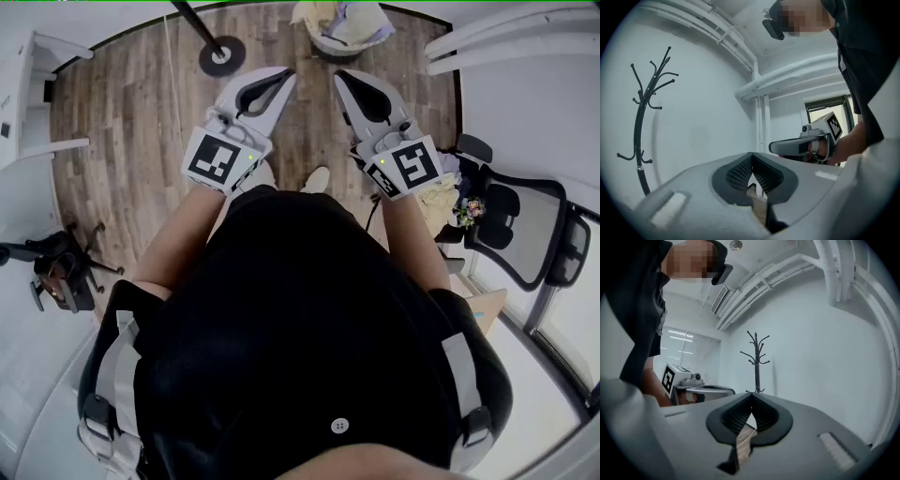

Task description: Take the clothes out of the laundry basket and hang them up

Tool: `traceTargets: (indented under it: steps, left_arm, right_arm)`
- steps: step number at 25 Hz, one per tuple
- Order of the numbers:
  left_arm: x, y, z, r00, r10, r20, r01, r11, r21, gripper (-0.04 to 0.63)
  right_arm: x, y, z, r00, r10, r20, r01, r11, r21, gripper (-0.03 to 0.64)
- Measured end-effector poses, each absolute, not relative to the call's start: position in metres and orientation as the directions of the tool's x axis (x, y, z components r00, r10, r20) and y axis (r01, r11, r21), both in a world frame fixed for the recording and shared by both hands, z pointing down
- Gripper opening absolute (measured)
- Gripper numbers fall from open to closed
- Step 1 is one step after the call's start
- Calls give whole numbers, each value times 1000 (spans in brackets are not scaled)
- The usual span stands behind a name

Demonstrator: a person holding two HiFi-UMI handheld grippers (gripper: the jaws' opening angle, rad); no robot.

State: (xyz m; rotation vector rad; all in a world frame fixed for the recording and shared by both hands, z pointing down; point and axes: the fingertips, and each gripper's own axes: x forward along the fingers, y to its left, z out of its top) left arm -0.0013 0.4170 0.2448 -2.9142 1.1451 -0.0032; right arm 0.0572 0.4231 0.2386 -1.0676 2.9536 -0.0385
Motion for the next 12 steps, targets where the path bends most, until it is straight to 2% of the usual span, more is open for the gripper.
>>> traceTargets:
  steps: [7,12]
  left_arm:
    - [-4,421,251,727,-685,47,-686,-727,7,0]
    - [-6,420,249,727,-687,10,-687,-727,4,0]
  right_arm:
    - [56,424,244,-768,-641,6,-640,766,-57,-11]
    - [59,422,249,-752,-659,20,-659,750,-51,-11]
